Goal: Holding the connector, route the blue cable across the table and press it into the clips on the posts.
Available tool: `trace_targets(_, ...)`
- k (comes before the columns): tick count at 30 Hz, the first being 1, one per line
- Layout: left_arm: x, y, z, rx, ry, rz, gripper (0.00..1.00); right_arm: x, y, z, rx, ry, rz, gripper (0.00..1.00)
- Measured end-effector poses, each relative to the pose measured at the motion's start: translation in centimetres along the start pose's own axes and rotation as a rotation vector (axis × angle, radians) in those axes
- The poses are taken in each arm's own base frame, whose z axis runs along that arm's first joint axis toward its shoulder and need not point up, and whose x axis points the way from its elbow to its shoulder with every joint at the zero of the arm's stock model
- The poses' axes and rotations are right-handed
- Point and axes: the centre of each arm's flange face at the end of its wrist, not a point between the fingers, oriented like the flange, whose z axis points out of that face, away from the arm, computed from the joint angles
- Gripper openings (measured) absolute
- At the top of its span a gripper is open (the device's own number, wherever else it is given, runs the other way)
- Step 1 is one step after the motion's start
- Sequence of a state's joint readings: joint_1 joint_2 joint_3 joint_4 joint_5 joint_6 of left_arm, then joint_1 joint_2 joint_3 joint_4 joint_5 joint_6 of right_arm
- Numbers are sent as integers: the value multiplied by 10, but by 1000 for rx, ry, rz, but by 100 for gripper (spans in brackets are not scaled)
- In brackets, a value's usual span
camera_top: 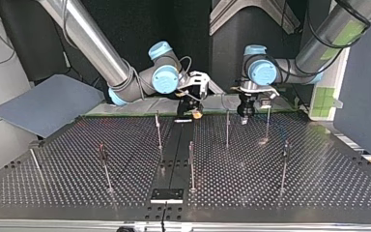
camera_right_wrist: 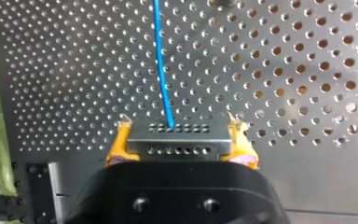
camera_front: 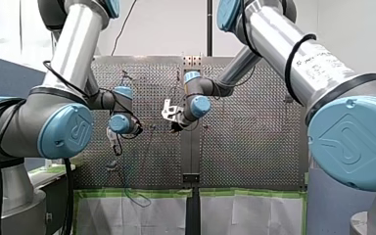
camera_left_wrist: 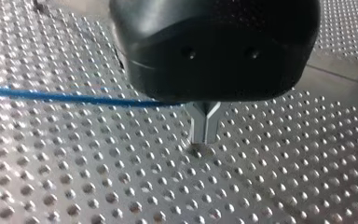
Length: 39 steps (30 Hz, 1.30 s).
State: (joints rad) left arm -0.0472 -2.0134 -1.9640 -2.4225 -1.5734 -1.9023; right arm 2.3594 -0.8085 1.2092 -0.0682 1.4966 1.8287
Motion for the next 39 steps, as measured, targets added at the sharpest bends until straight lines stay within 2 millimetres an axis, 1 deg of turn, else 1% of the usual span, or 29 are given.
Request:
trace_targets(4,5,3,12,3,20,0,2,-1,4,7,1,3,1,0)
trace_targets(7,3,8,21,-4,26,-2,2,-3,8,15,-2,3,3,0)
trace_targets(13,-15,9,40,-4,-5,-1,2,2,16,22,-9,17,5,0)
trace_targets(14,-19,9,43,-1,-13,0,4,4,18,23,-12,21,6,0)
trace_targets(15,-21,8,45,0,-18,0,4,5,19,23,-13,24,6,0)
trace_targets(17,-23,7,47,1,-23,1,19,10,22,24,-16,32,8,0)
trace_targets(18,-23,7,47,0,-24,1,19,12,24,25,-18,35,8,0)
trace_targets(19,-24,7,47,-1,-24,1,34,13,25,25,-20,38,9,0)
trace_targets(20,-24,6,47,-3,-23,2,52,15,27,25,-22,40,10,0)
trace_targets(21,-24,6,47,-5,-20,3,52,15,28,26,-24,41,10,0)
trace_targets(22,-23,6,46,-9,-16,5,65,16,30,26,-26,41,11,0)
trace_targets(23,-22,6,45,-16,-9,9,83,16,31,26,-29,41,11,0)
trace_targets(24,-21,6,44,-23,-3,14,83,17,32,26,-31,41,12,0)
trace_targets(25,-20,6,43,-31,2,20,100,17,34,26,-34,40,13,0)
trace_targets(33,-15,4,31,-92,50,83,100,15,43,22,-70,9,16,0)
trace_targets(37,-16,5,15,-128,78,107,100,15,45,21,-82,5,17,0)
trace_targets(39,-17,3,5,-137,95,114,100,13,50,20,-94,-2,19,0)
